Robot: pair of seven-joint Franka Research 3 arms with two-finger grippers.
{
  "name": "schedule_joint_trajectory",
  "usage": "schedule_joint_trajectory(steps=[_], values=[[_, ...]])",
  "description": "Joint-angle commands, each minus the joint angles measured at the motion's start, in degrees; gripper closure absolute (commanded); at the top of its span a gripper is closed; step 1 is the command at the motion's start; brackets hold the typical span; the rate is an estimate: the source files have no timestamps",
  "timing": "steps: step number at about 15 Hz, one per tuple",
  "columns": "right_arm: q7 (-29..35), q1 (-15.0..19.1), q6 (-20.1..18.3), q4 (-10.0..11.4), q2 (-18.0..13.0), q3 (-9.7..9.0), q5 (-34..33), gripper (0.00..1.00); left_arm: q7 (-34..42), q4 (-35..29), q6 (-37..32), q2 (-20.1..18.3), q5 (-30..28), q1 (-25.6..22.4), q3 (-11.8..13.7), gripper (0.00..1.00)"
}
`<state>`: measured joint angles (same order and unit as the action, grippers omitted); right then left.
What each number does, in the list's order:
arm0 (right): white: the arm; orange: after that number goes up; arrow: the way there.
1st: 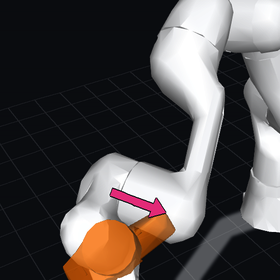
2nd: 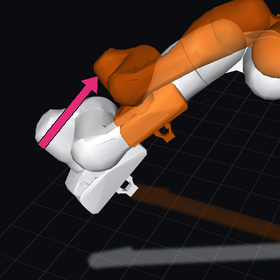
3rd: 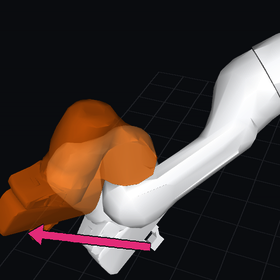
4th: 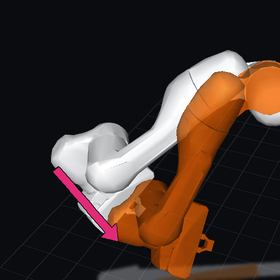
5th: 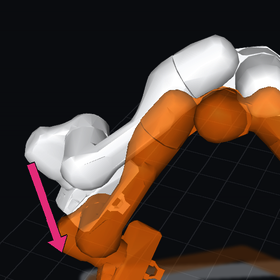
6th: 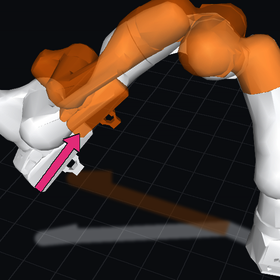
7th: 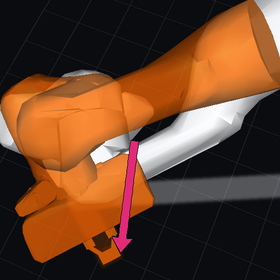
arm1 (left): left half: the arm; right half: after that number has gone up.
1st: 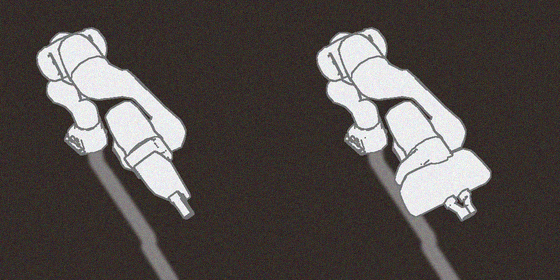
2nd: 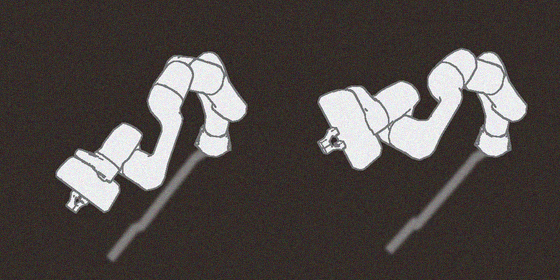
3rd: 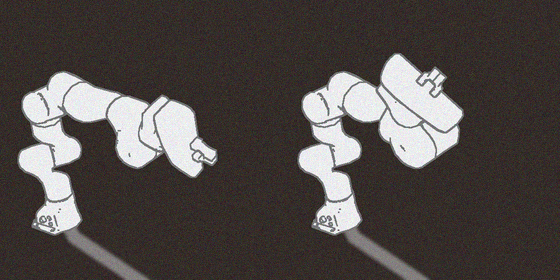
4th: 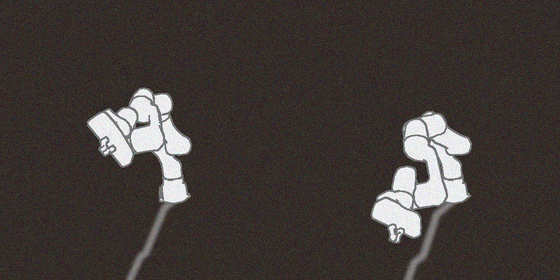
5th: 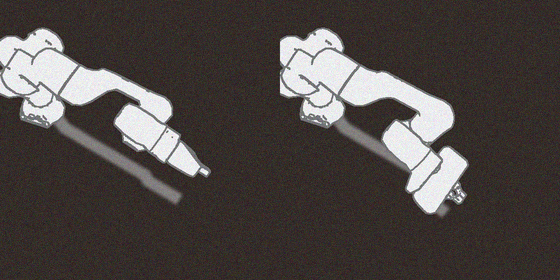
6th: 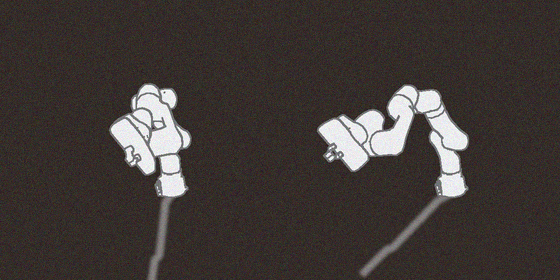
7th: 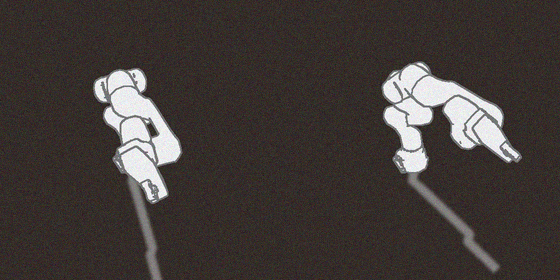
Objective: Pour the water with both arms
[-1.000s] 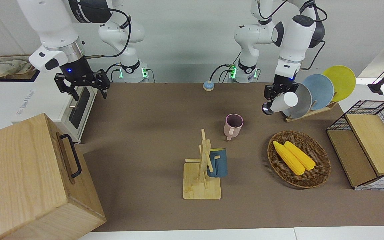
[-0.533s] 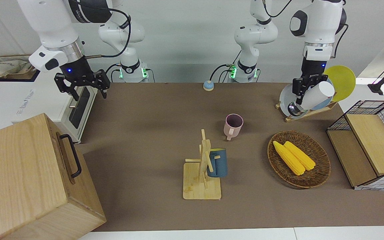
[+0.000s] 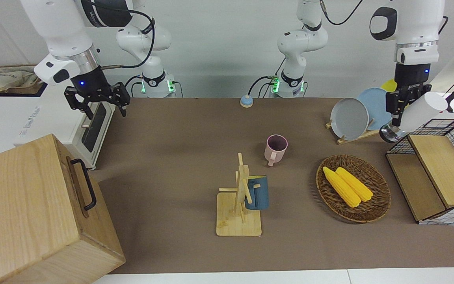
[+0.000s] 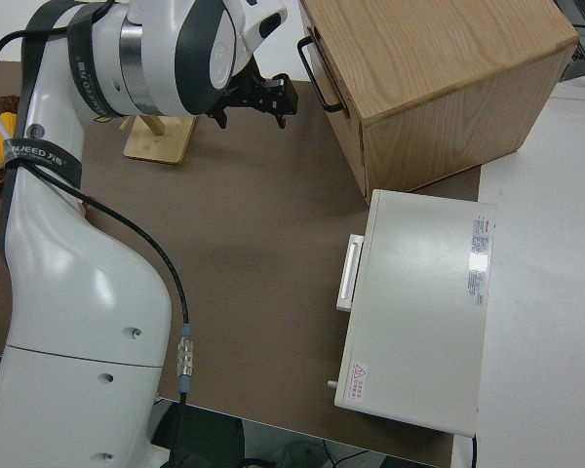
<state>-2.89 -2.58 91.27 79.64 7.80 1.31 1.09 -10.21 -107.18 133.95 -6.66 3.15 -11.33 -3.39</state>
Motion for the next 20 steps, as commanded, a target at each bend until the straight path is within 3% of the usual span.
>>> schedule_joint_trajectory(steps=[1, 4, 11, 20], values=[[-1.0, 0.6, 0.7, 1.3, -1.1, -0.35, 0.3, 0.007, 7.3, 10.3, 0.3, 6.4, 0.8, -3.4, 0.7, 1.00], [-1.0, 0.6, 0.7, 1.3, -1.1, -0.35, 0.3, 0.007, 15.6, 12.1, 0.4, 8.8, -3.7, -6.9, 0.8, 1.00], [-1.0, 0.6, 0.7, 1.3, -1.1, -0.35, 0.3, 0.007, 40.2, 13.7, 0.4, 12.9, -21.1, -16.6, 0.9, 1.00], [-1.0, 0.6, 0.7, 1.3, -1.1, -0.35, 0.2, 0.007, 62.6, 13.0, 6.9, 18.5, -35.7, -22.7, 0.9, 1.00]])
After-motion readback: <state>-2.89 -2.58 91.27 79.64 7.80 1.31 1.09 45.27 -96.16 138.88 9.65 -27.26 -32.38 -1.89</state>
